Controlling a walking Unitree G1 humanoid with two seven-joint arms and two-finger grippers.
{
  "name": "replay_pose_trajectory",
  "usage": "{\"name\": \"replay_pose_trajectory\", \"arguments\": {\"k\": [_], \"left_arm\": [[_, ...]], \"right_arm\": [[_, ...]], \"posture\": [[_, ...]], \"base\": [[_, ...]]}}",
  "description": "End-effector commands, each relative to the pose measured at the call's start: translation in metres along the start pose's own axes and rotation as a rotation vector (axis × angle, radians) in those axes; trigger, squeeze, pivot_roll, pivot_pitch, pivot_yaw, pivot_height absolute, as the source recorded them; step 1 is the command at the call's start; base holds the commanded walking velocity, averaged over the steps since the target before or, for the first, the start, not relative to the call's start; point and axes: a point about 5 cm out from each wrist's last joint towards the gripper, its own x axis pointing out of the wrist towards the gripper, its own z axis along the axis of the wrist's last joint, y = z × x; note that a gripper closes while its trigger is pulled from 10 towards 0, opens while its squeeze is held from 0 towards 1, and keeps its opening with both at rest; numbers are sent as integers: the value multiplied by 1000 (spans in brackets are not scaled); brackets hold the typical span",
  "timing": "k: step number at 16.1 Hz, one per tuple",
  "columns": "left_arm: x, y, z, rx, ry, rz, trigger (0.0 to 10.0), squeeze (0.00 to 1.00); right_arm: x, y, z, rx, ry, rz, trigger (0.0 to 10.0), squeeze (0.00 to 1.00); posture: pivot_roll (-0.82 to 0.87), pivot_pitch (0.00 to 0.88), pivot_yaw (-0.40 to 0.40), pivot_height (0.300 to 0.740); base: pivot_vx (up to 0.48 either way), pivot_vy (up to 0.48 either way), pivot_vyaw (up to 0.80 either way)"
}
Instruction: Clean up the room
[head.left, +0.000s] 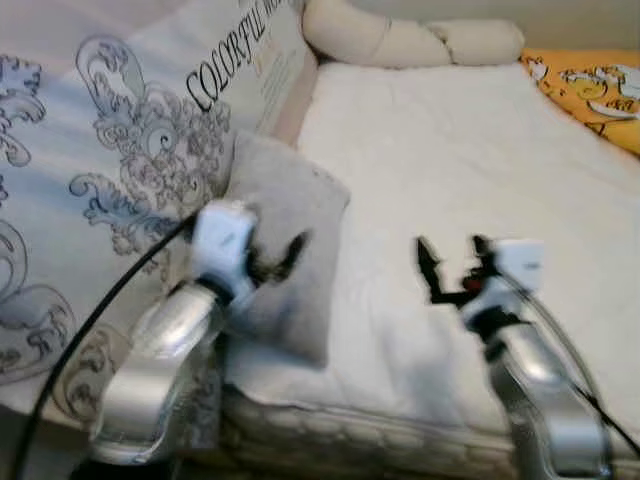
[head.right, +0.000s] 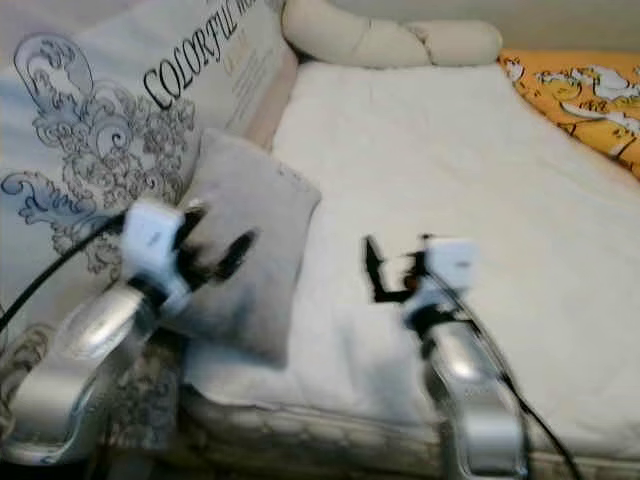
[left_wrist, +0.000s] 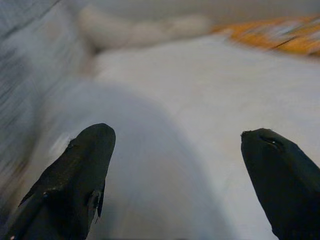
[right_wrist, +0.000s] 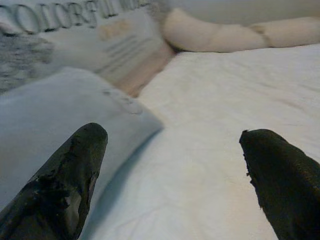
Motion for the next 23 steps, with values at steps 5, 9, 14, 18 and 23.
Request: {"name": "replay_pose_trajectory", "arguments": {"k": [5,9,14,18,23], "left_arm": [[-17,22,-21,-89,53,195,10000,1000],[-20,21,-22,-55,65,202,10000,1000],[-18,12,-25,-55,78,157,10000,1000],[-12,8,-29,-116,77,160,10000,1000],[-11,2,-31,-103,86,135,10000,1000]], "right_arm": [[-4,-12,-4,17,59,-92,10000,1000],[-6,-18,-8,1,103,-105,10000,1000],[-7,-29,-8,38,101,-182,10000,1000],[-13,-36,-4,-58,109,-192,10000,1000],[-13,-38,-4,-12,101,-189,10000,1000]], "posture": [[7,0,38,740],[32,0,21,740],[-11,0,48,740],[-50,0,44,740],[-37,0,36,740]], "base": [[0,-447,0],[0,-480,0],[0,-480,0],[0,-480,0],[0,-480,0]]}}
